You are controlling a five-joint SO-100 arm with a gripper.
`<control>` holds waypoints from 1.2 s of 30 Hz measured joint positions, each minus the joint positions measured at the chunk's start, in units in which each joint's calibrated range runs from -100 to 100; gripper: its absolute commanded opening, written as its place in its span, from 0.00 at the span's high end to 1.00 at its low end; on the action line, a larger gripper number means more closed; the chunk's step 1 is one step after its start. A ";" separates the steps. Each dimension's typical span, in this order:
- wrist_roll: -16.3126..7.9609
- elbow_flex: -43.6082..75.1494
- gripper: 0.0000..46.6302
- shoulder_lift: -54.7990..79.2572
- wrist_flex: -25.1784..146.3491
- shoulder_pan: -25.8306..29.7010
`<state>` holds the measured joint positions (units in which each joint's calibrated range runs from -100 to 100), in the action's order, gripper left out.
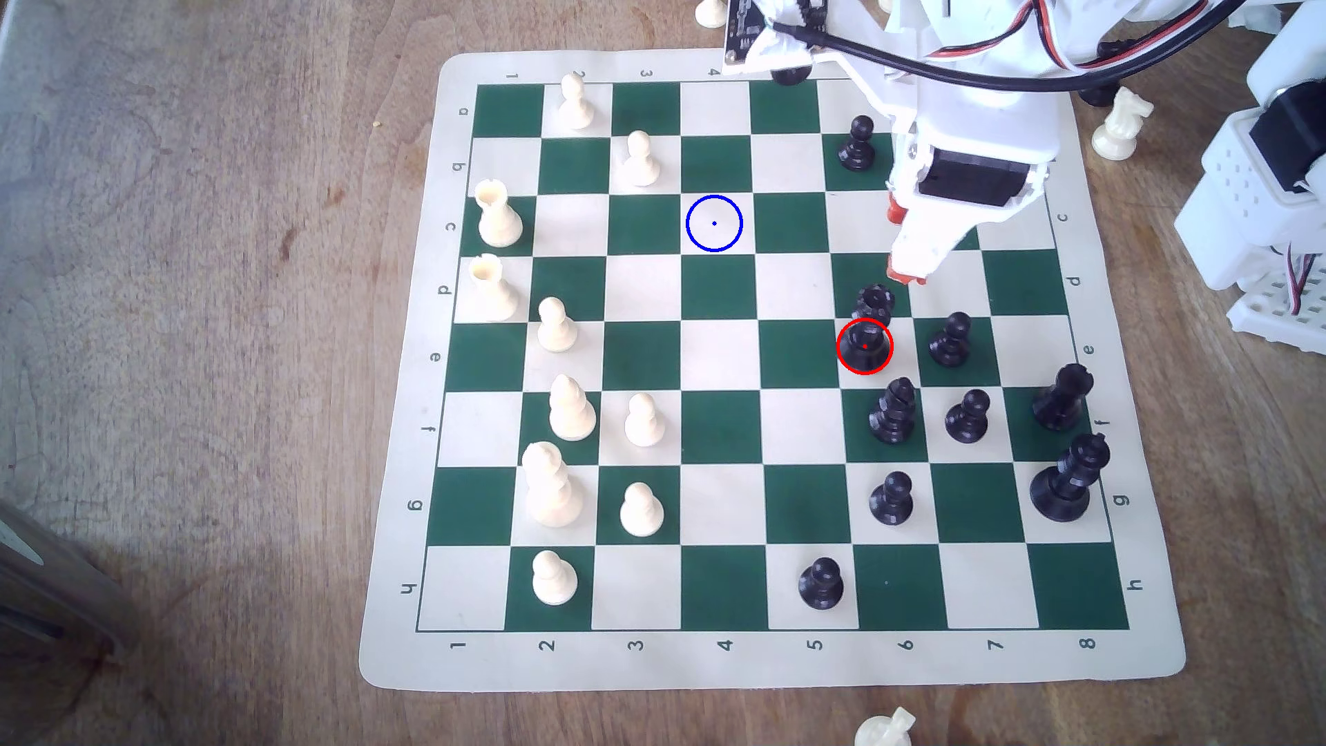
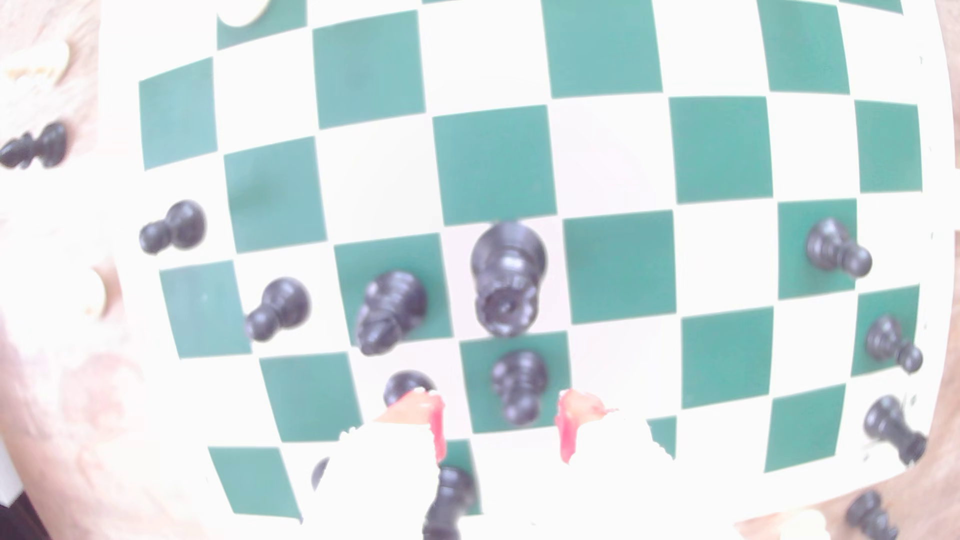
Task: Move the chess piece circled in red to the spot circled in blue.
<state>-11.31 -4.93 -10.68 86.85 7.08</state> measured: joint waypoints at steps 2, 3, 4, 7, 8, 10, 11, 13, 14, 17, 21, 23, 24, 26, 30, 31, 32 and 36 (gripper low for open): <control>-0.39 -1.45 0.74 0.00 0.00 -0.59; -0.63 -2.17 0.73 -0.08 0.00 -0.96; -0.88 -3.43 0.70 -0.08 -0.40 -1.25; -1.71 -7.95 0.67 -0.08 -3.11 -2.65; -2.00 -9.94 0.65 -0.50 -4.46 -2.88; -2.49 -15.09 0.64 -1.34 -7.49 -2.80; -2.78 -16.54 0.63 -1.76 -8.53 -2.51; -3.27 -18.35 0.62 -2.35 -10.60 -1.84; -3.71 -18.53 0.62 -2.43 -11.63 -1.25; -4.54 -18.44 0.62 -2.51 -12.59 -0.15; -5.27 -17.98 0.63 -2.51 -12.99 1.55; -5.32 -17.89 0.63 -2.51 -14.42 2.29; -5.32 -17.89 0.64 -2.51 -14.74 2.43; -5.32 -17.89 0.64 -2.43 -15.94 2.65; -4.88 -17.89 0.66 -1.59 -17.53 2.65; -4.64 -17.89 0.67 -1.51 -17.53 2.65; -4.25 -17.89 0.67 -1.51 -17.45 2.65; -3.17 -17.89 0.67 -1.51 -16.33 2.65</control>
<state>-14.48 -22.82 -12.19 70.52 9.73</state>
